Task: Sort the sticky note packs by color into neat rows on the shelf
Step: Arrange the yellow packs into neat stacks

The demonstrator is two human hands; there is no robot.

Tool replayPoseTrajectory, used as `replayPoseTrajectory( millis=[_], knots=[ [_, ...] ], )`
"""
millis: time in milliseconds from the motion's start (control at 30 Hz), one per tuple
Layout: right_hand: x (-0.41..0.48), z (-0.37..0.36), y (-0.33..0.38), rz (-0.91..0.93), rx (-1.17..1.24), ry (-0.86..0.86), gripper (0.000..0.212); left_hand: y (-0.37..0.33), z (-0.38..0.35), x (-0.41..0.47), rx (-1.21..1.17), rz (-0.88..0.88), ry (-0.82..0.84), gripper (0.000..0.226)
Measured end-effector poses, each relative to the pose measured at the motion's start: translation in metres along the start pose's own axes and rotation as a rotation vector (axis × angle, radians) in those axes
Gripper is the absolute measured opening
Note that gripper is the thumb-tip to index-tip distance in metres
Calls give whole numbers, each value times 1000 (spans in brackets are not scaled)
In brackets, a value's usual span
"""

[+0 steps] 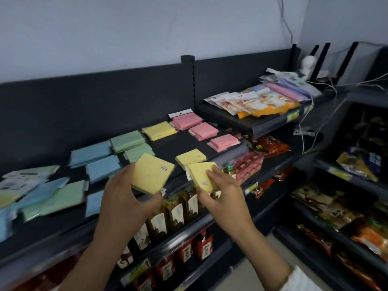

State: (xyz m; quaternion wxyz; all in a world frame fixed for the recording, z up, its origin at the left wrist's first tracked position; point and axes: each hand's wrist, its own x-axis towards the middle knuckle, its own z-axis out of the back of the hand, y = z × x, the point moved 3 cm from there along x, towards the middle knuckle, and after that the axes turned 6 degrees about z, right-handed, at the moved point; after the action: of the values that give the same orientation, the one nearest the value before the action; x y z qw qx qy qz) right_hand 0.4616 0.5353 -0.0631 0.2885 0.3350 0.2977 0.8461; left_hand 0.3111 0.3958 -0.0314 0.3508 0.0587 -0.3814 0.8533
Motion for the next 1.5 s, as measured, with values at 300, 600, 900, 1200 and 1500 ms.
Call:
replayPoseTrajectory(
  millis=[300, 600, 900, 1200, 1500],
  knots=[
    [77, -18, -6, 72, -35, 34, 59, 2, -19, 63, -10, -15, -90, 73],
    [174, -57, -14, 121, -221, 198, 57, 17, -44, 135, 32, 98, -95, 73],
    [212, -92, -20, 132, -300, 344, 30, 26, -47, 151, 46, 106, -125, 74],
    [218, -97, -27, 152, -380, 578, 61, 15, -56, 144, 127, 193, -169, 86],
    [237, -47, -36, 342, -122, 364, 34, -28, -79, 148, 204, 241, -236, 80]
  ],
)
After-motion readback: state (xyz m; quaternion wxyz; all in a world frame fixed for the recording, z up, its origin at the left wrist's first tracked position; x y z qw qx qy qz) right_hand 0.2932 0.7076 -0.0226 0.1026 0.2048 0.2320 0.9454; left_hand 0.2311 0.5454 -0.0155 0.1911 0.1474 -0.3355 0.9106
